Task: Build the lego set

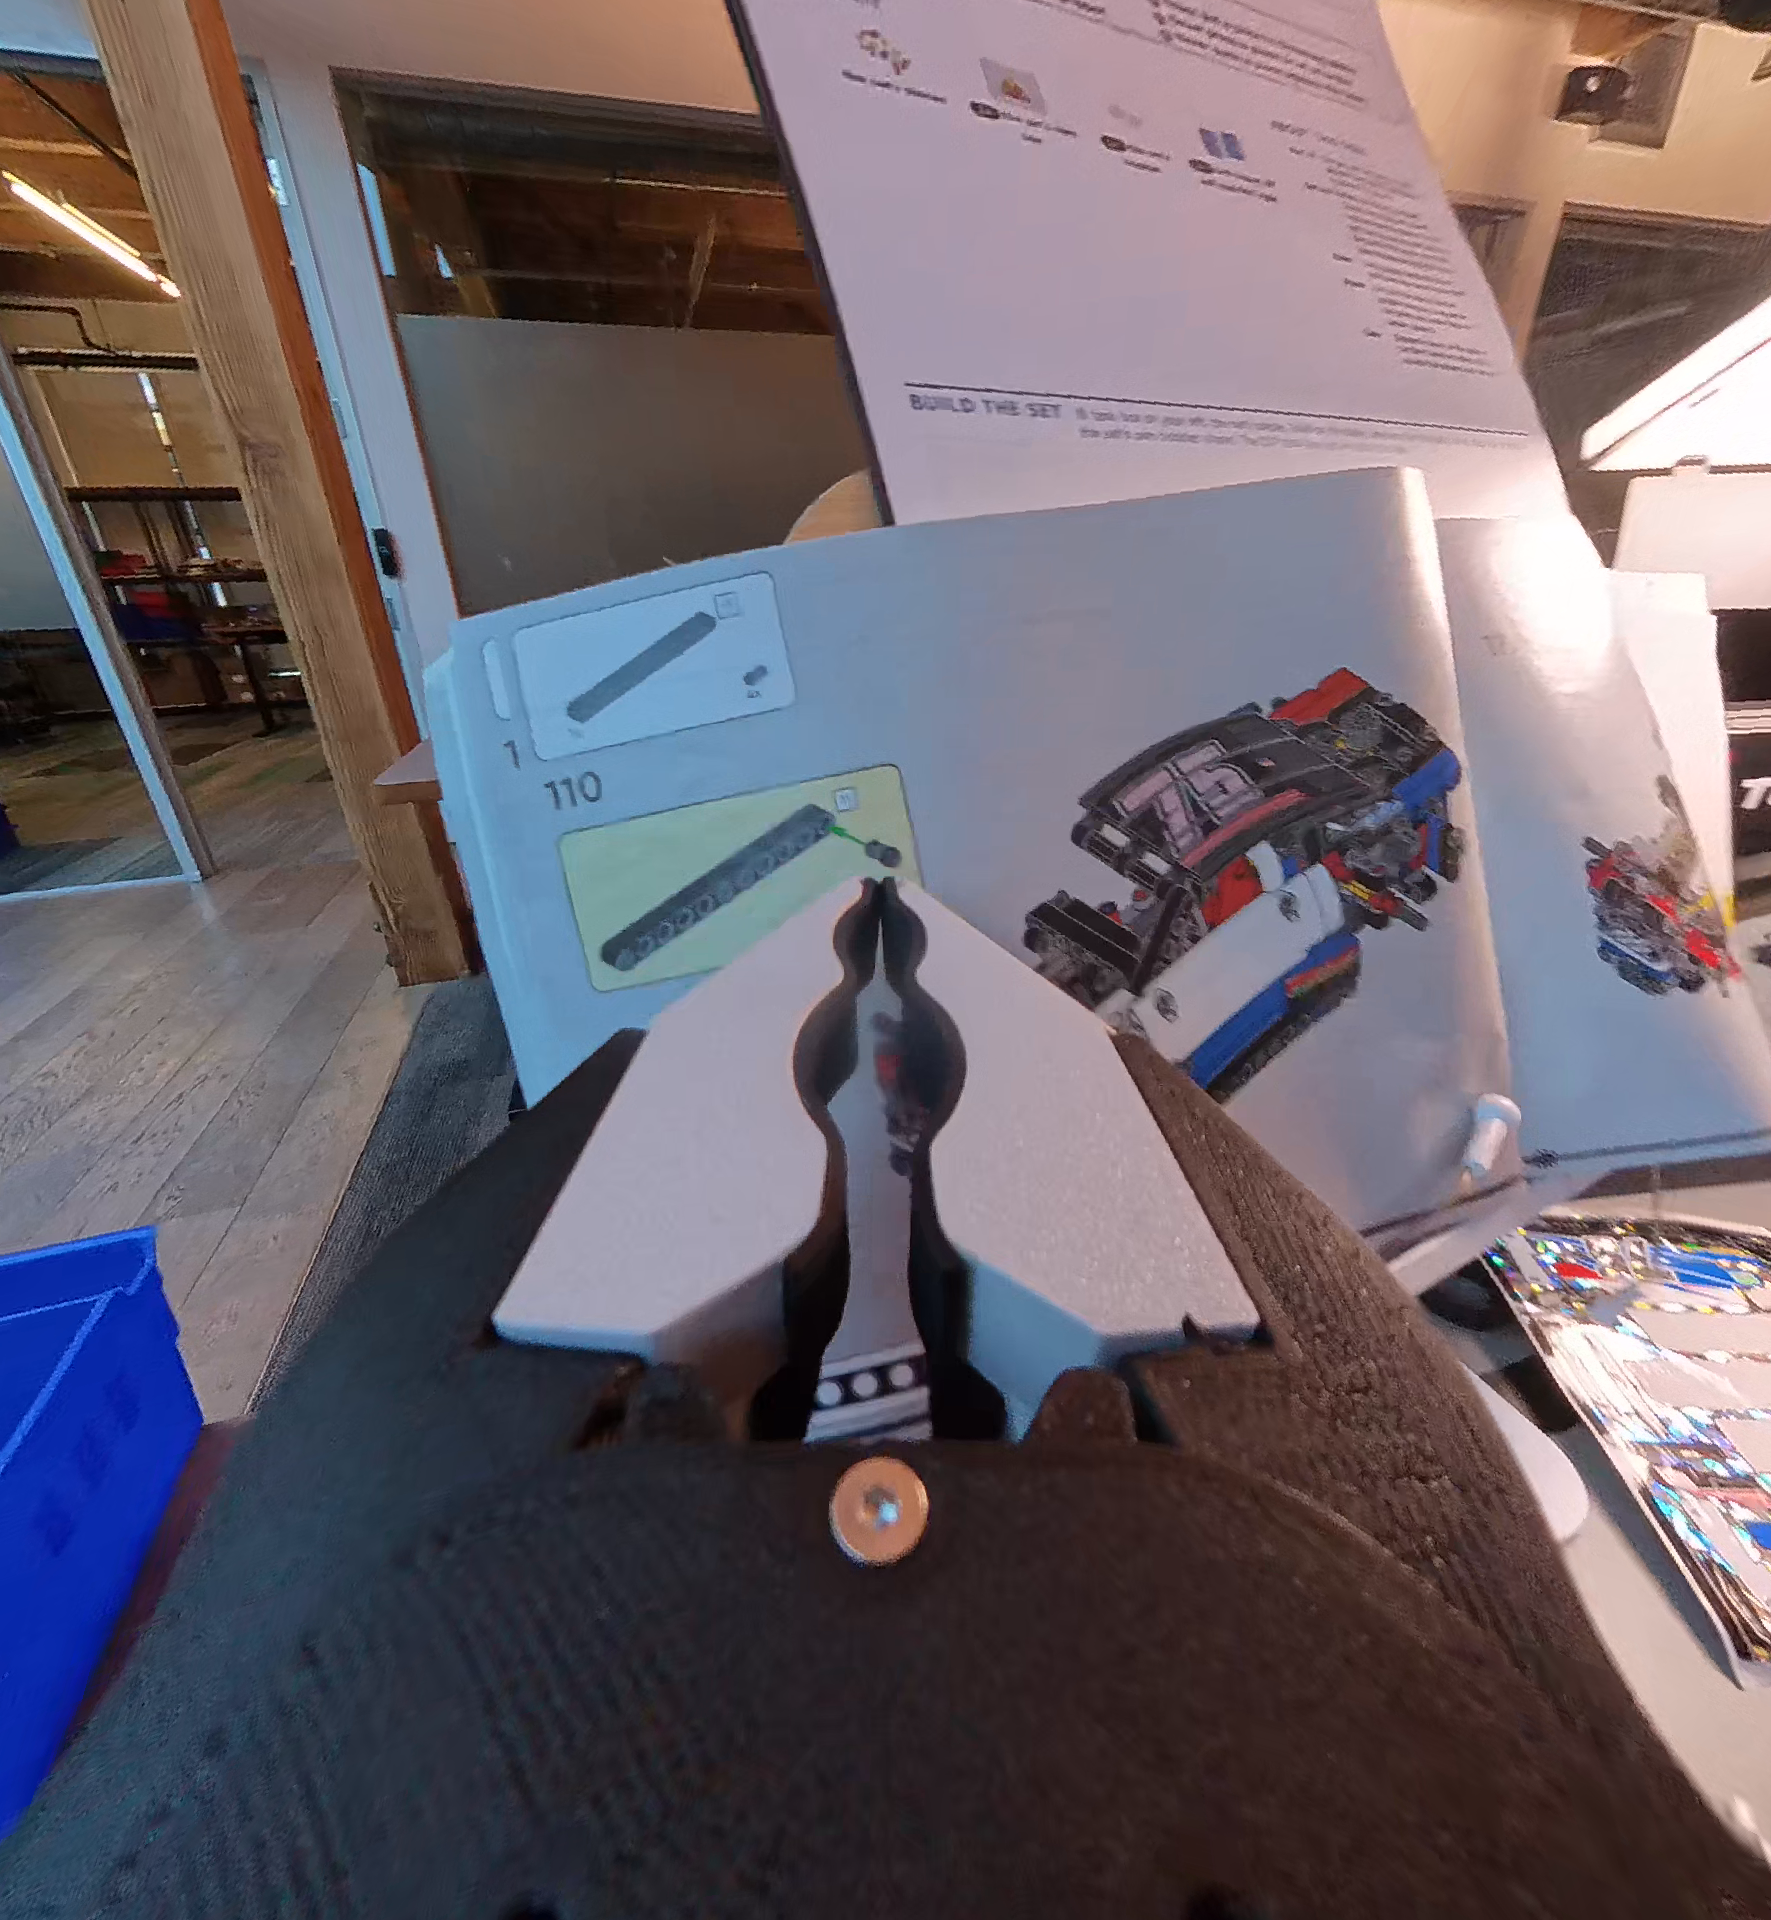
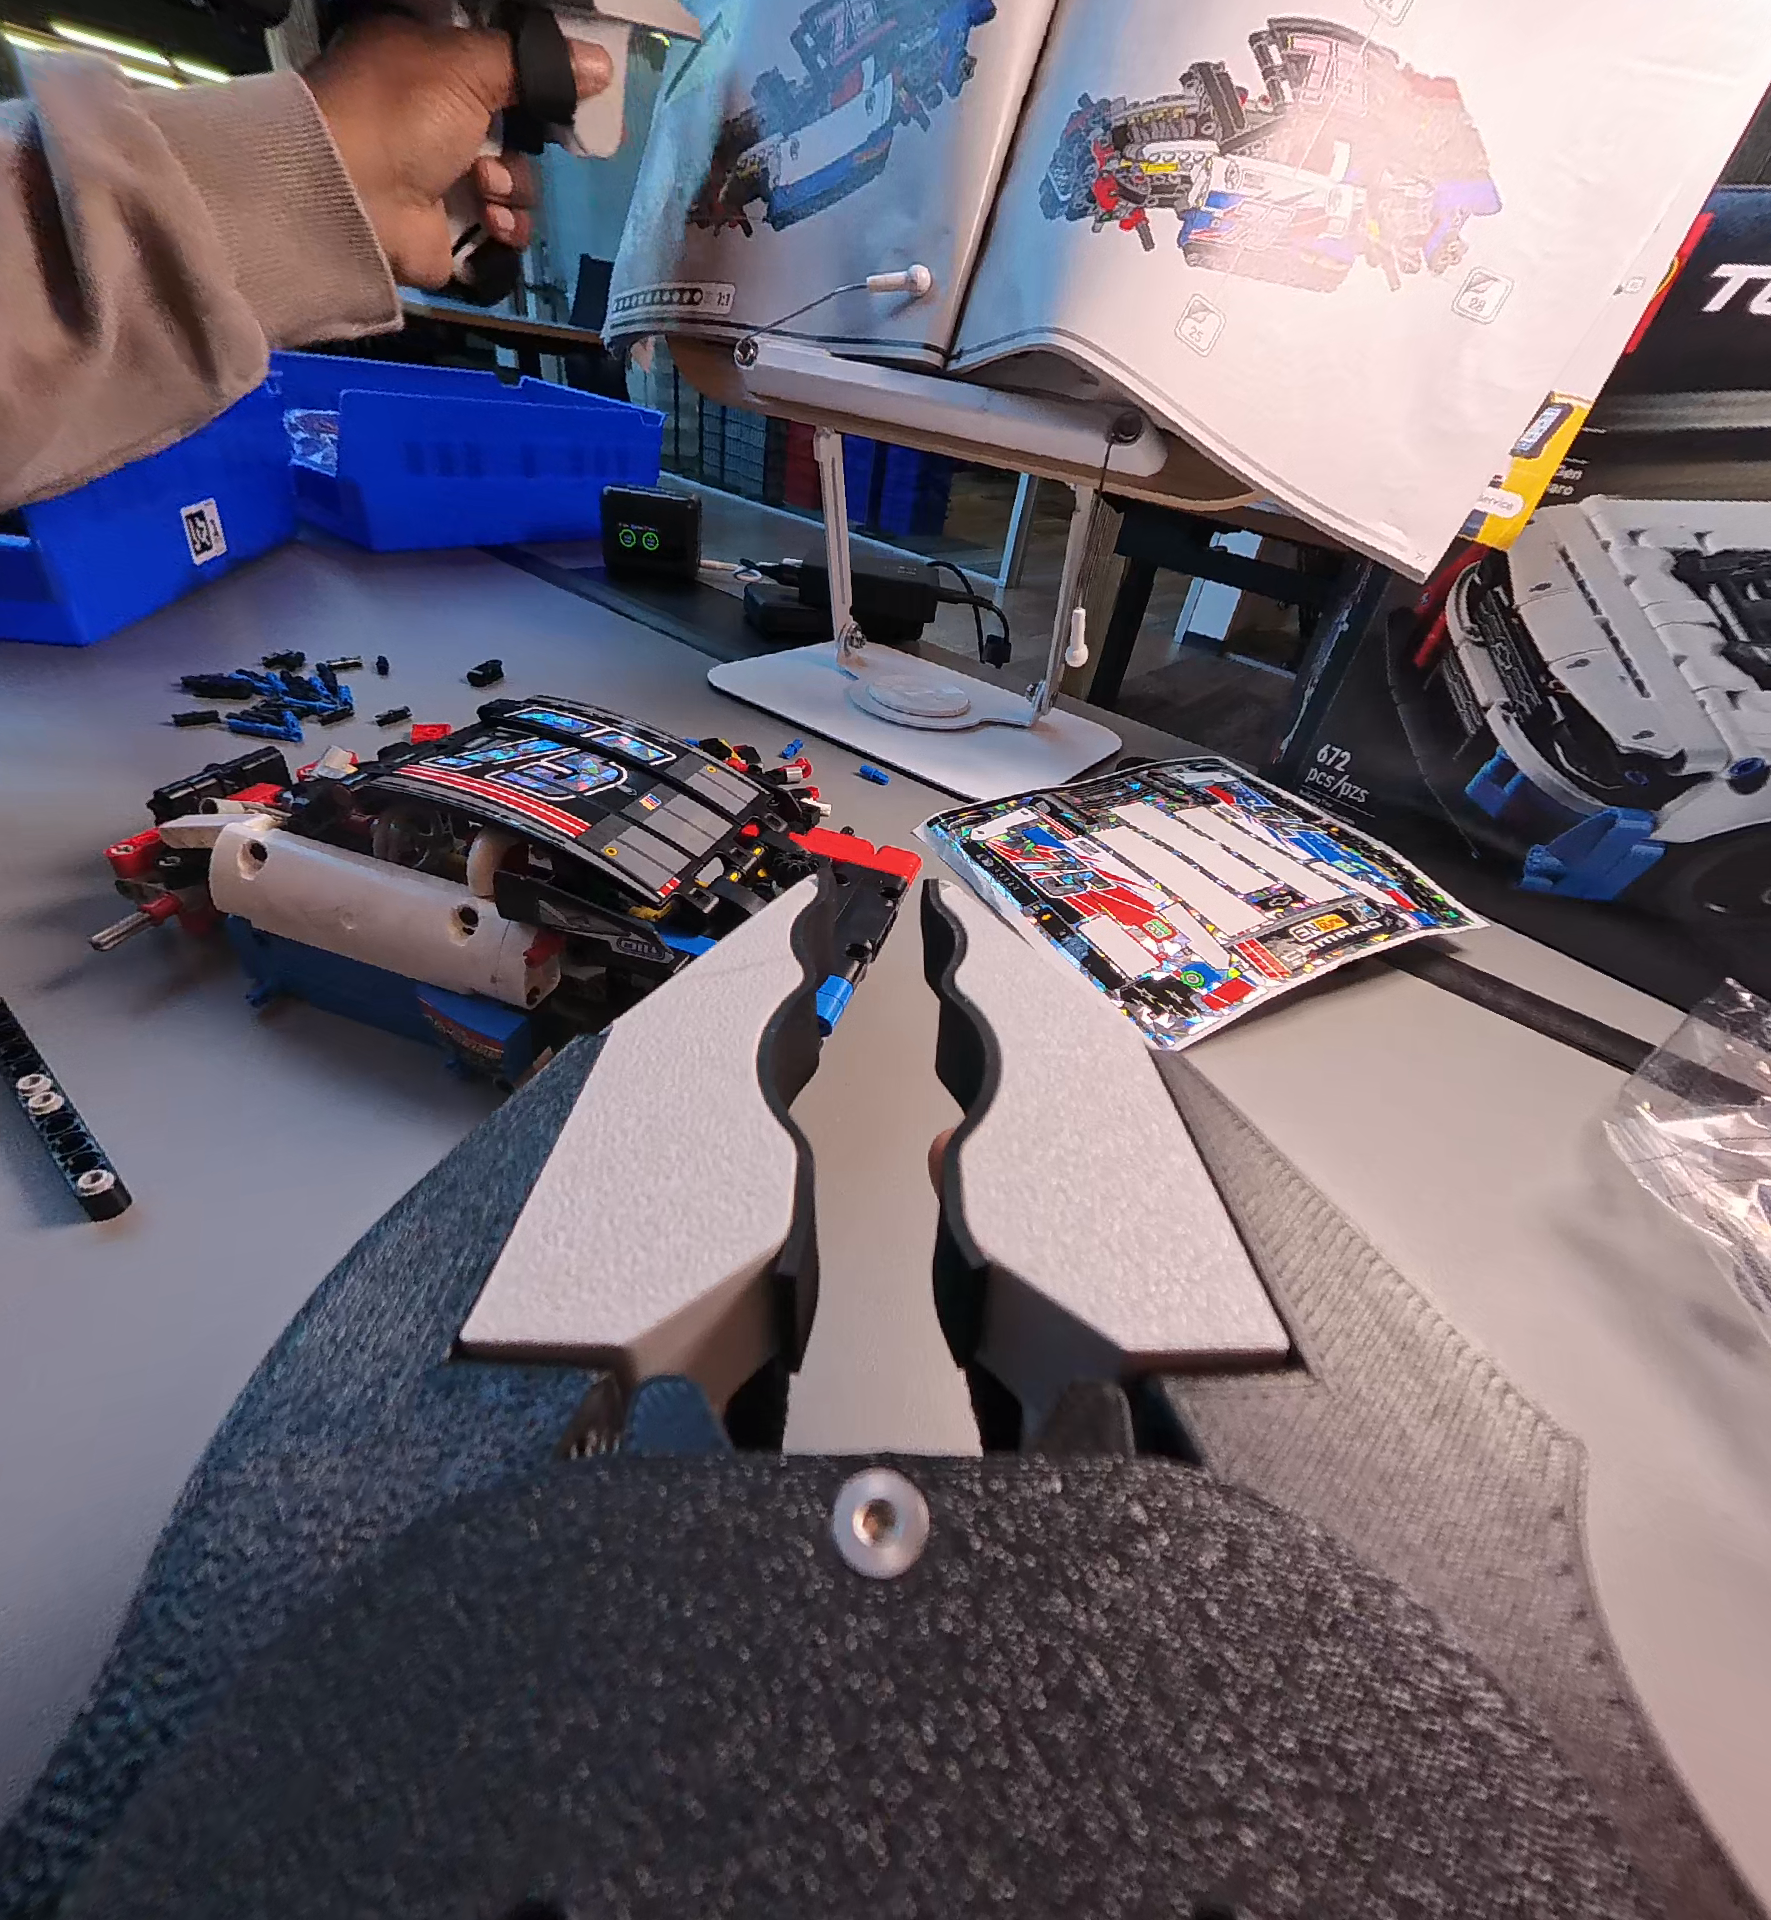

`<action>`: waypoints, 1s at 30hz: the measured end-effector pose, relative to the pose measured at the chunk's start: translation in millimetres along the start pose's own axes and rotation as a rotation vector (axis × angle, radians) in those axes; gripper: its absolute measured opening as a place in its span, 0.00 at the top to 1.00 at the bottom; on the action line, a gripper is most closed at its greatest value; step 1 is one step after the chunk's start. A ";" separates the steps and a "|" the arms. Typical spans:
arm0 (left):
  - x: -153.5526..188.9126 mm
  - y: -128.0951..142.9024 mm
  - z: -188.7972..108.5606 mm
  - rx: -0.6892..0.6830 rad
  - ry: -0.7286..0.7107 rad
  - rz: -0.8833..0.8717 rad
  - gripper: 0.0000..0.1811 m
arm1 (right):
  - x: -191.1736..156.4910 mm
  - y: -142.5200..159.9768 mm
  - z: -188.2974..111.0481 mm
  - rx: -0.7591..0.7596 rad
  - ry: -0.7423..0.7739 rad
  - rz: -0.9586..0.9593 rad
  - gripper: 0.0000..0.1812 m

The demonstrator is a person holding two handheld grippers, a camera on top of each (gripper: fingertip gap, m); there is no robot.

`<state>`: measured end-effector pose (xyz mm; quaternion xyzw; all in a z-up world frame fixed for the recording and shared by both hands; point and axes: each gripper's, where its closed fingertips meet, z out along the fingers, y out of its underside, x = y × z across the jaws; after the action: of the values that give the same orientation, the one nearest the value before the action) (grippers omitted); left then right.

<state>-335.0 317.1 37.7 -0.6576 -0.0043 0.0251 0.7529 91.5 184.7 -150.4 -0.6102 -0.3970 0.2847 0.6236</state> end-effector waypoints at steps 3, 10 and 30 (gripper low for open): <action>35.3 0.9 -27.1 0.009 0.119 0.013 1.00 | -1.7 0.6 0.2 -0.005 -0.004 -0.009 0.92; 156.2 27.7 -167.0 -0.013 0.560 0.026 0.94 | -11.0 0.4 1.2 -0.014 -0.026 -0.036 0.92; 296.4 229.1 -349.4 -0.726 1.212 0.442 0.89 | -190.3 33.4 -22.1 -0.401 -0.707 -0.253 0.93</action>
<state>-32.5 14.8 -244.3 -0.7492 0.5369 -0.1944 0.3358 15.0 16.2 -210.1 -0.5308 -0.7057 0.3148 0.3481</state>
